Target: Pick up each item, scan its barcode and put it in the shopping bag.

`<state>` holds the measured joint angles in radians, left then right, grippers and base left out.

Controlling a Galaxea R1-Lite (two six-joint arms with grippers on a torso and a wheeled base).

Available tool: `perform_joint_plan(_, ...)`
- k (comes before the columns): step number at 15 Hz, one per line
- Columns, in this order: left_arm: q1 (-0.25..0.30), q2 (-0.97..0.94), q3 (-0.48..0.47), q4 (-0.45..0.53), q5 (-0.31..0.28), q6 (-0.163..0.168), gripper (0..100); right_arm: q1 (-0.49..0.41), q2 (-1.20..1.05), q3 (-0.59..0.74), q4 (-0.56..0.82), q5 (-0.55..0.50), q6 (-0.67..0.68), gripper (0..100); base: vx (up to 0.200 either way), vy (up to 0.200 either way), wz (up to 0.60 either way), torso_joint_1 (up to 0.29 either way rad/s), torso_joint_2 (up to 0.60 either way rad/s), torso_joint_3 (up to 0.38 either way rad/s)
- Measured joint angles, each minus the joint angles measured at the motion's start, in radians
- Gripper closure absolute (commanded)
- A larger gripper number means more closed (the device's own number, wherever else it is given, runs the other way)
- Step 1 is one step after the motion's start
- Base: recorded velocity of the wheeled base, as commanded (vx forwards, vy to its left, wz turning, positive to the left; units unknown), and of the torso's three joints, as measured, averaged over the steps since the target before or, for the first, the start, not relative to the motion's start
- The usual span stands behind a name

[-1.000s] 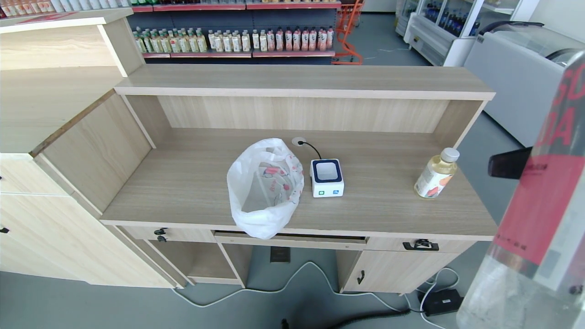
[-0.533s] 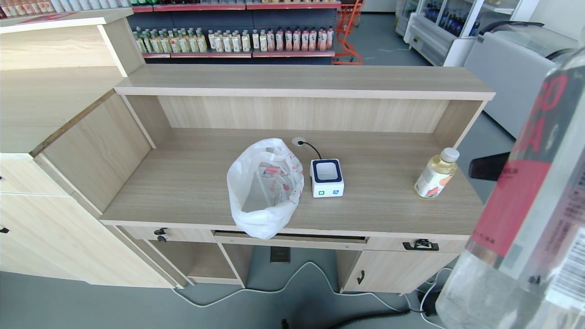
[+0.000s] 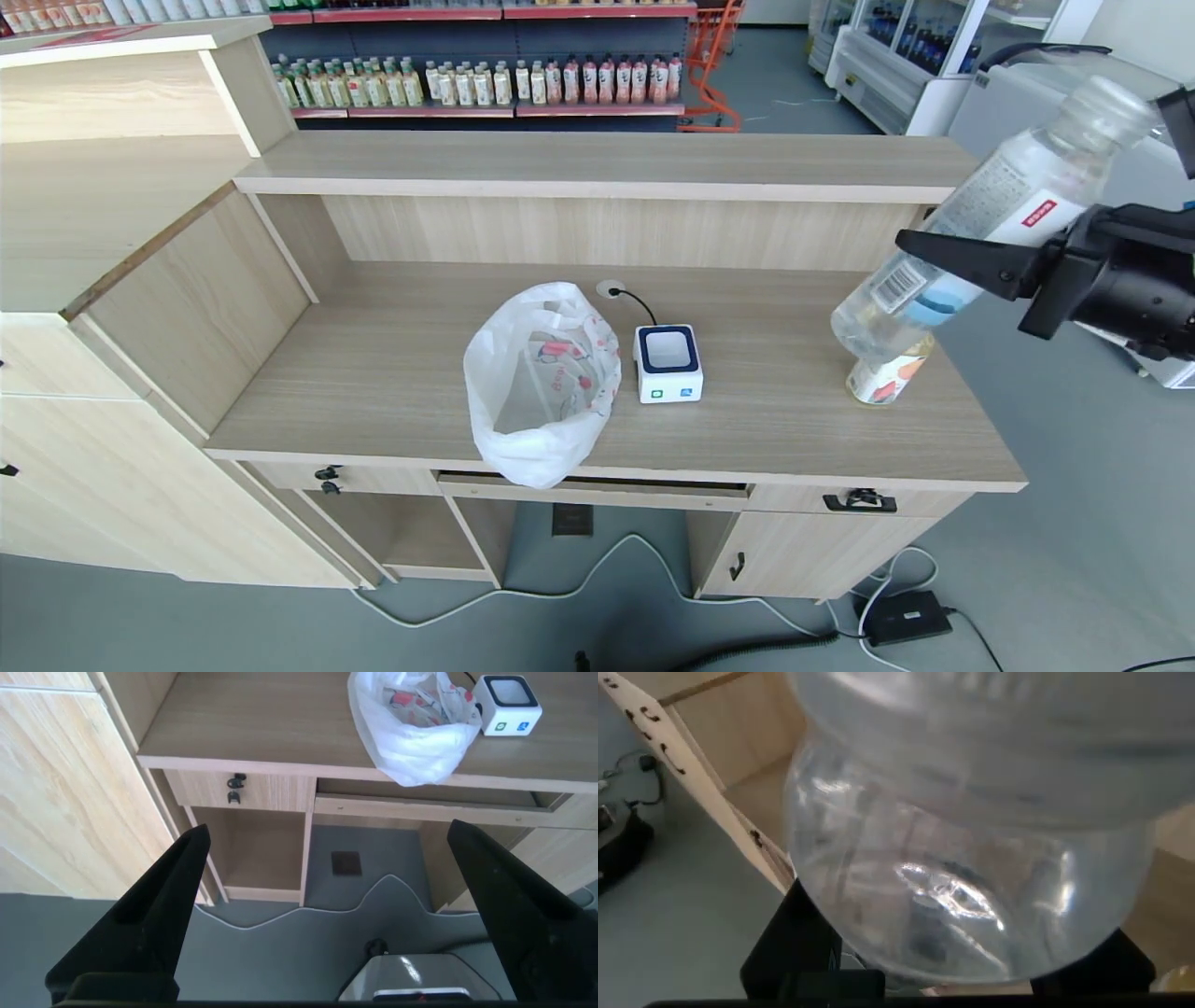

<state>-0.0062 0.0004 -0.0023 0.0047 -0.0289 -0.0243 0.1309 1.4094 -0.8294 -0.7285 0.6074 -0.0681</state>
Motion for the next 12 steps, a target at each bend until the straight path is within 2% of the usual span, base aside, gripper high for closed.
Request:
perform_joint_plan(2, 0.000, 0.000, 0.000, 0.000, 0.000, 0.000, 0, -0.054, 0.067, 0.062, -0.174, -0.070, -0.069, 100, 0.000, 0.000, 0.00, 0.000, 0.00, 0.000)
perform_joint_plan(3, 0.000, 0.000, 0.000, 0.000, 0.000, 0.000, 0, -0.067, 0.098, 0.074, -0.203, -0.076, -0.144, 100, 0.000, 0.000, 0.00, 0.000, 0.00, 0.000)
perform_joint_plan(5, 0.000, 0.000, 0.000, 0.000, 0.000, 0.000, 0, -0.081, 0.166, 0.047, -0.214, -0.078, -0.304, 100, 0.000, 0.000, 0.00, 0.000, 0.00, 0.000)
perform_joint_plan(7, 0.000, 0.000, 0.000, 0.000, 0.000, 0.000, 0, -0.083, 0.219, 0.002, -0.220, -0.077, -0.382, 100, 0.000, 0.000, 0.00, 0.000, 0.00, 0.000)
perform_joint_plan(10, 0.000, 0.000, 0.000, 0.000, 0.000, 0.000, 0, -0.081, 0.306, -0.115, -0.227, -0.058, -0.581, 100, 0.000, 0.000, 0.00, 0.000, 0.00, 0.000)
perform_joint_plan(12, 0.000, 0.000, 0.000, 0.000, 0.000, 0.000, 0, -0.065, 0.352, -0.164, -0.243, -0.028, -0.637, 100, 0.000, 0.000, 0.00, 0.000, 0.00, 0.000)
